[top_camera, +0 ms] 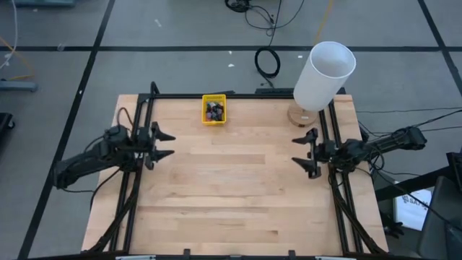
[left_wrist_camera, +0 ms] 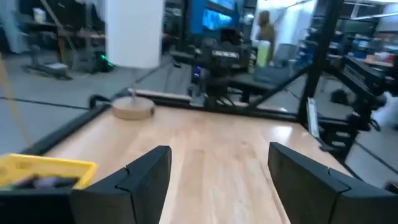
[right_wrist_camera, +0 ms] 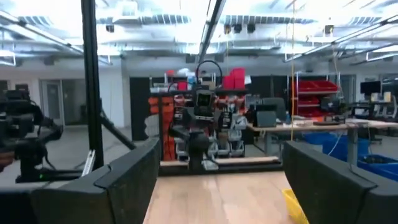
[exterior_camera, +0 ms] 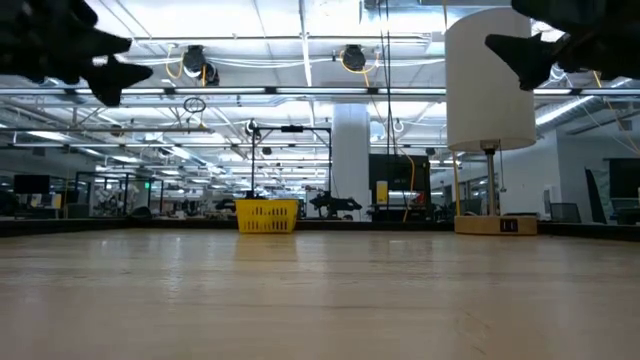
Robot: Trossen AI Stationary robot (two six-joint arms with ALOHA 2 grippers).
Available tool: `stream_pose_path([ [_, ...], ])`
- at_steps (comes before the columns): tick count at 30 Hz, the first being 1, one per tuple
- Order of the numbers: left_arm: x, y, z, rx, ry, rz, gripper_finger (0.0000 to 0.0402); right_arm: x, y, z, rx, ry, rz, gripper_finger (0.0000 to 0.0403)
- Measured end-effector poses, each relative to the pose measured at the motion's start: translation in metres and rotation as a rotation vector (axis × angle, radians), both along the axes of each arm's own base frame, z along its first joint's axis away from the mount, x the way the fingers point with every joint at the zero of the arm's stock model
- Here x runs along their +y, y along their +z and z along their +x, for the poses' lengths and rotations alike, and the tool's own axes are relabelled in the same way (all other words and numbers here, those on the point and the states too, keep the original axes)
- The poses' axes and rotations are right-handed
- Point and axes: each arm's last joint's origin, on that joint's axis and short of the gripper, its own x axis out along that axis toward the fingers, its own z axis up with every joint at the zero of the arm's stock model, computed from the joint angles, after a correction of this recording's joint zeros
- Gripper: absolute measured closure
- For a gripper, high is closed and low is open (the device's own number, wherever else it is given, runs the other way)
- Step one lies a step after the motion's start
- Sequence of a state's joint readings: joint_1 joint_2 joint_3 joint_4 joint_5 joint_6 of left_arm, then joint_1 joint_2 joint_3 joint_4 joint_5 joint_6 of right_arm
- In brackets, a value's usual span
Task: Pick & Place Nail Polish
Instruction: Return to Home Position
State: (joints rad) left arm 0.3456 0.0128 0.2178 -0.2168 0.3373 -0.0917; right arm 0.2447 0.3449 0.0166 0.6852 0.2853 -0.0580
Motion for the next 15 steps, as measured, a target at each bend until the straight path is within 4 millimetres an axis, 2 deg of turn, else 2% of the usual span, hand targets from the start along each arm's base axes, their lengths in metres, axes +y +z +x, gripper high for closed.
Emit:
stream_pose_path([
  [4,0.002,-0.017,0.006,0.013,-0.013,-0.003,0.0143,0.002,-0.002,-0.002,0.023,0.016,-0.01,0.0083],
  [10,0.001,-0.017,0.006,0.013,-0.028,0.026,0.0141,0.002,0.002,-0.018,-0.036,0.046,-0.048,0.0083],
  [15,0.001,-0.018,0.006,0.017,-0.035,0.039,0.0138,0.003,-0.007,-0.022,0.042,0.052,-0.064,0.0083],
])
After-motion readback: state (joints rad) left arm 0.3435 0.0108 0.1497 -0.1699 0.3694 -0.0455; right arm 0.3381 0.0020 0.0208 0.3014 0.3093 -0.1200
